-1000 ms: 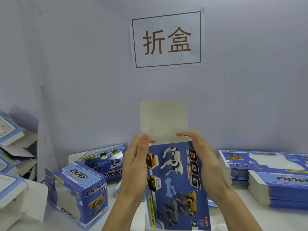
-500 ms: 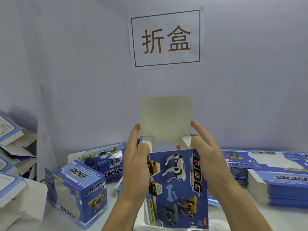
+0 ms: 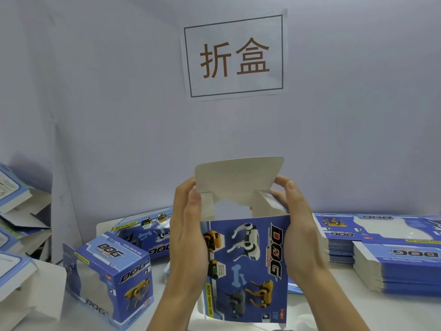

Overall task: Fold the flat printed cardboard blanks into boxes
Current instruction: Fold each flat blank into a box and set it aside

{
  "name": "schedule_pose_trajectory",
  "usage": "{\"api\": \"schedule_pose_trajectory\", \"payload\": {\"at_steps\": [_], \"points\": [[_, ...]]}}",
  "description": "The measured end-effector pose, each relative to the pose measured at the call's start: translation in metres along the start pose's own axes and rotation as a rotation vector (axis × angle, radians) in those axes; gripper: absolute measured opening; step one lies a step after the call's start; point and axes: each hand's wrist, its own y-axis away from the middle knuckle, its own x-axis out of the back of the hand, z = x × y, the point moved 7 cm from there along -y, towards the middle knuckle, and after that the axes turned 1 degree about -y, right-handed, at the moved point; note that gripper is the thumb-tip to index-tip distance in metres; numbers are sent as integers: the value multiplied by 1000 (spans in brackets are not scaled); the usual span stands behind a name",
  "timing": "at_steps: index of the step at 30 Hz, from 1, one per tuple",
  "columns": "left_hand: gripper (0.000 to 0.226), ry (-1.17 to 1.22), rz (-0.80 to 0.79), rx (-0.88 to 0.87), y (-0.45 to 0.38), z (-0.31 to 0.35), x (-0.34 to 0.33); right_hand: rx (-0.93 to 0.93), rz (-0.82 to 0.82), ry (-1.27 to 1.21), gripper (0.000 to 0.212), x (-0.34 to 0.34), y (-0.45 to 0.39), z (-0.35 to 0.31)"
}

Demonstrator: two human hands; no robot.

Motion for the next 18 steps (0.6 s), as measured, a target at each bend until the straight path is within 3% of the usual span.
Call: {"api": "schedule_pose_trajectory", "payload": {"at_steps": [3, 8, 12, 18], "points": [[34, 4, -12, -12, 1, 2, 0, 1, -30, 43, 20, -3, -1, 1], [33, 14, -32, -15, -1, 2, 1, -54, -117, -25, 30, -5, -3, 8], [19, 35, -16, -15, -2, 2, 2, -28, -62, -56, 15, -1, -4, 9], [27, 299, 45, 86, -2, -9, 10, -55, 55, -191, 41, 4, 1, 18]]}}
